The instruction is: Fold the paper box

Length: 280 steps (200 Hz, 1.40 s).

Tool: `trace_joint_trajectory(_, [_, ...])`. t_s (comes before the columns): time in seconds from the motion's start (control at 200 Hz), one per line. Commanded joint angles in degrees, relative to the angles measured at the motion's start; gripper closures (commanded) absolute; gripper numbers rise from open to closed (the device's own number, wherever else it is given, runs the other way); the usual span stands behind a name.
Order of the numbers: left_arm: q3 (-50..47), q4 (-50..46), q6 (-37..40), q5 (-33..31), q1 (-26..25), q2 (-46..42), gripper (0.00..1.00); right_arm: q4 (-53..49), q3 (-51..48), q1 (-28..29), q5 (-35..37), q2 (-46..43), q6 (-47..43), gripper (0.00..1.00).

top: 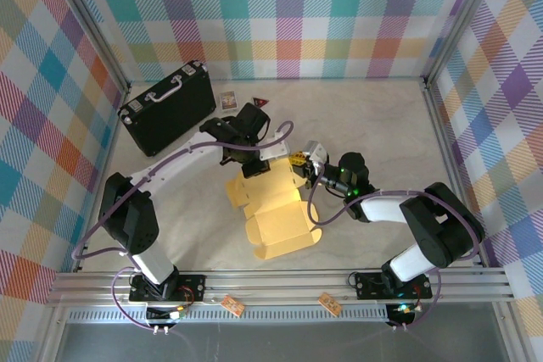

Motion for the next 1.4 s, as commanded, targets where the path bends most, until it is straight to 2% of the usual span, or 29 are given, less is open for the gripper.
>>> trace_joint_trajectory(0.0, [-2.87,2.51,1.37,-3.34,-1.55,-3.39,1.0,2.61,-0.07,0.36,-0.35,-1.13,-0.16,0.91])
trace_joint_trajectory(0.085, [-4.09,3.41,1.6,-6.27,-2.36,-4.52,1.0,2.51,-0.25,0.27,0.13,-1.61,0.15,0.84])
trace_joint_trajectory(0.205, [-5.87,4.85,2.14,-10.43,-3.64,-6.36,1.0,1.56,-0.64,0.22,1.63,-3.8,1.27,0.51])
trace_joint_trajectory(0.255, [-6.64,5.96,1.77,-11.33,-3.91,-7.24,1.0,-0.74,-0.45,0.1,1.83,-5.88,1.72,0.43])
trace_joint_trajectory(0.465, [-11.42,13.06,1.96,-18.75,-6.47,-9.72,1.0,-20.48,-0.82,-0.99,5.58,-21.13,4.03,0.34])
trace_joint_trajectory(0.53, [-12.97,15.36,2.46,-20.22,-7.28,-10.54,1.0,-28.78,-0.45,-2.06,8.62,-26.64,10.34,0.3])
trace_joint_trajectory(0.62, [-14.94,18.33,3.58,-22.82,-8.7,-11.51,1.0,-37.91,0.91,-3.67,12.29,-32.49,15.69,0.18])
trace_joint_trajectory(0.735, [-16.87,21.91,5.87,-28.3,-11.76,-11.42,1.0,-57.41,10.73,-4.78,14.21,-33.64,19.52,0.16])
trace_joint_trajectory(0.88, [-20.42,28.11,8.06,-33.46,-14.71,-10.95,1.0,-76.67,26.61,-6.2,13.64,-26.13,23.4,0.14])
trace_joint_trajectory(1.0, [-22.86,33.53,10.65,-37.97,-17.74,-9.75,1.0,-84.43,36.11,-9.19,3.63,-18.3,21.83,0.15])
trace_joint_trajectory(1.13, [-25.69,39.01,12.64,-40.01,-19.62,-8.61,1.0,-96.42,48.89,-10.54,-1.68,-7.87,14.75,0.18])
trace_joint_trajectory(1.265, [-29.03,46.1,16.05,-42.34,-20.54,-7.42,1.0,-101.28,56.19,-12.81,-11.19,-1.62,5.04,0.2])
trace_joint_trajectory(1.395, [-33.25,53.82,19.6,-43.63,-20.65,-7.67,1.0,-105.31,60.48,-13.05,-15.18,2.33,-10.0,0.21])
